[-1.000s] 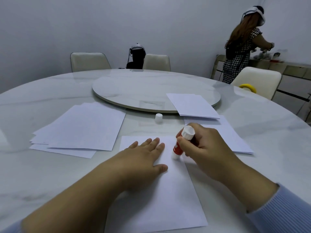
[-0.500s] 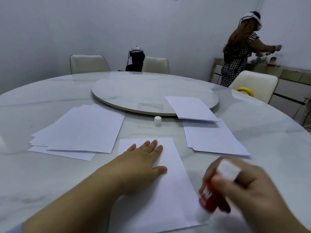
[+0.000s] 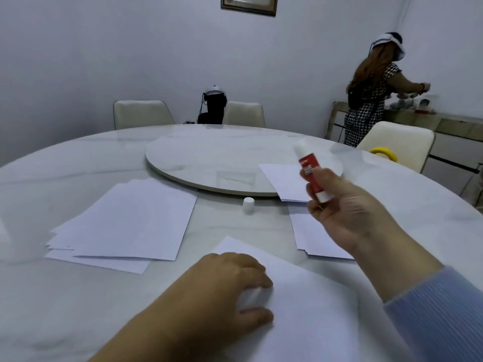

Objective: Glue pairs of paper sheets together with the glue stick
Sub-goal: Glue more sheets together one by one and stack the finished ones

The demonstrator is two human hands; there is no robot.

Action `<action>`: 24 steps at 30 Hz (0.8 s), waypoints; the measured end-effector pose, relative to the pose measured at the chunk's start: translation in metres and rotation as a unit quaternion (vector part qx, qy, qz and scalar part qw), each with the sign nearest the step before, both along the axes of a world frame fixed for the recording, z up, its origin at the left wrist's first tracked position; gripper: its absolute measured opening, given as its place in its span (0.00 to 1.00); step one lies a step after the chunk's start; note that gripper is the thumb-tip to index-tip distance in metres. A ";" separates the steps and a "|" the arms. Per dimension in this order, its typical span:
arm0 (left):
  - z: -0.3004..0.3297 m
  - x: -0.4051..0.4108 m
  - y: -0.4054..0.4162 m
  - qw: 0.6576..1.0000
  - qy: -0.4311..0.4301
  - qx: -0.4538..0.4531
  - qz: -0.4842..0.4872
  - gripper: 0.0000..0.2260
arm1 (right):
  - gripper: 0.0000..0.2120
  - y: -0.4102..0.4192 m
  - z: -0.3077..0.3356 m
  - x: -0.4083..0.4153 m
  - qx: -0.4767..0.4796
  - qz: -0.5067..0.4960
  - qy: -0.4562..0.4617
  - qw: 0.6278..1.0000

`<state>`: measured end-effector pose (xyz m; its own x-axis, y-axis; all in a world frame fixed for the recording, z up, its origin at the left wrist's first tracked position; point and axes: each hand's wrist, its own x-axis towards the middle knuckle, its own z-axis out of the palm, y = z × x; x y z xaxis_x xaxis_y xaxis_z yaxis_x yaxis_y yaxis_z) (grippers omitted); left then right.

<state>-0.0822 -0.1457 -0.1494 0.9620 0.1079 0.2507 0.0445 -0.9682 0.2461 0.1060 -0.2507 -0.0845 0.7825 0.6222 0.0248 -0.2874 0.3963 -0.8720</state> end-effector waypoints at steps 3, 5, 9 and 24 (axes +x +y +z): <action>-0.001 0.001 -0.001 0.998 -0.022 0.041 0.037 0.27 | 0.16 0.023 -0.010 0.010 -0.045 0.033 -0.022 0.998; 0.000 0.001 0.001 0.997 -0.027 0.045 0.055 0.28 | 0.08 0.040 -0.016 0.016 -0.074 0.040 -0.020 0.996; 0.001 0.000 0.001 0.995 -0.036 0.045 0.077 0.28 | 0.16 0.069 -0.025 0.029 -0.126 0.007 -0.076 0.989; 0.001 0.001 0.001 0.995 -0.025 0.021 0.092 0.26 | 0.15 0.098 -0.058 0.043 -0.384 -0.119 -0.407 0.820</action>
<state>-0.0814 -0.1446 -0.1485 0.9135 0.2692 0.3050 0.2108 -0.9544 0.2113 0.1493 -0.1522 -0.1424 0.8021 0.5314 0.2723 0.5204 -0.3984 -0.7553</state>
